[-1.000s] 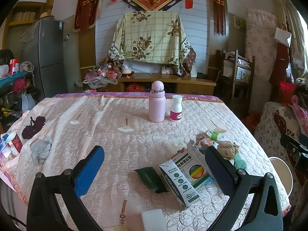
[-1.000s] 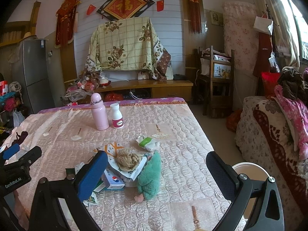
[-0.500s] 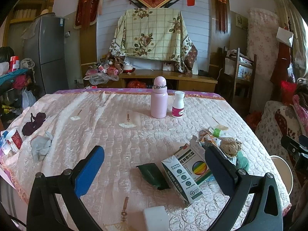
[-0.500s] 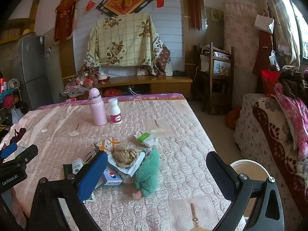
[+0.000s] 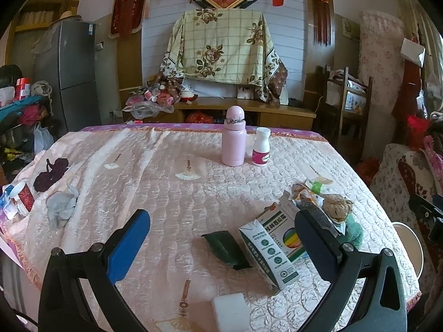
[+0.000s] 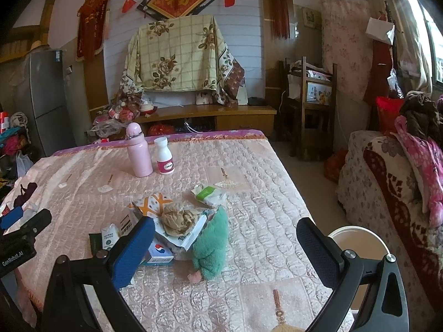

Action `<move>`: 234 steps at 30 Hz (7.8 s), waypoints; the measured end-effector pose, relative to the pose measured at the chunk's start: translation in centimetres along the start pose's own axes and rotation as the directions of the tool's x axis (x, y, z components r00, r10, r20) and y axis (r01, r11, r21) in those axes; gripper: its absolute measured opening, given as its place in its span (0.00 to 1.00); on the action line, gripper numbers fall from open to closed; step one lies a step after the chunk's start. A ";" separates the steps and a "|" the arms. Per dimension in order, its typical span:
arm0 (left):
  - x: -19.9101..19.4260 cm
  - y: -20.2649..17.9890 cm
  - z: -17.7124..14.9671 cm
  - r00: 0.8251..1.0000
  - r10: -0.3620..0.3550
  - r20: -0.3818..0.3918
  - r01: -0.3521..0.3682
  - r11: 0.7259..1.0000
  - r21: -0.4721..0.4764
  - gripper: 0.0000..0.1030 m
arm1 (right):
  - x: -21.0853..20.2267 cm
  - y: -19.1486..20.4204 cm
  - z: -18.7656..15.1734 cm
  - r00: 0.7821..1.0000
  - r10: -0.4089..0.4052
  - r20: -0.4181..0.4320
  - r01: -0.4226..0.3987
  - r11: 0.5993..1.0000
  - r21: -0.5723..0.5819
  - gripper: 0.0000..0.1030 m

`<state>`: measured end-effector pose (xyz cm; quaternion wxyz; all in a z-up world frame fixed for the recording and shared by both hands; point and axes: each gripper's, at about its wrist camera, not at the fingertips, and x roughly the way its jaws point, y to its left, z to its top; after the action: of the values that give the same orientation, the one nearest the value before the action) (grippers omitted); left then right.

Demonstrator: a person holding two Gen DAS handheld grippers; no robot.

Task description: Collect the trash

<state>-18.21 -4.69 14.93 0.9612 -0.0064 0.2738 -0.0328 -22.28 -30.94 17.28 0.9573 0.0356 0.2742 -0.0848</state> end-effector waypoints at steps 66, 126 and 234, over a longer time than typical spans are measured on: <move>6.9 1.0 -9.9 0.896 -0.126 -0.426 0.166 0.984 0.057 0.71 | 15.4 3.9 0.1 0.902 0.300 -0.309 -0.323 0.946 -0.025 0.47; 3.3 -18.1 -2.8 0.780 -0.485 -0.396 0.563 0.820 0.104 0.35 | 8.5 -12.9 -3.7 0.940 0.152 -0.304 -0.111 0.982 0.150 0.46; 2.5 1.5 -0.7 0.980 -0.126 -0.151 0.111 0.988 -0.103 0.77 | 4.8 2.2 -0.4 0.982 0.169 -0.089 -0.172 0.985 -0.026 0.73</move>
<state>-16.40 -3.40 12.97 0.9316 -0.0655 0.3490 -0.0776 -18.10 -29.46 14.43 0.9487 0.0467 0.3126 0.0038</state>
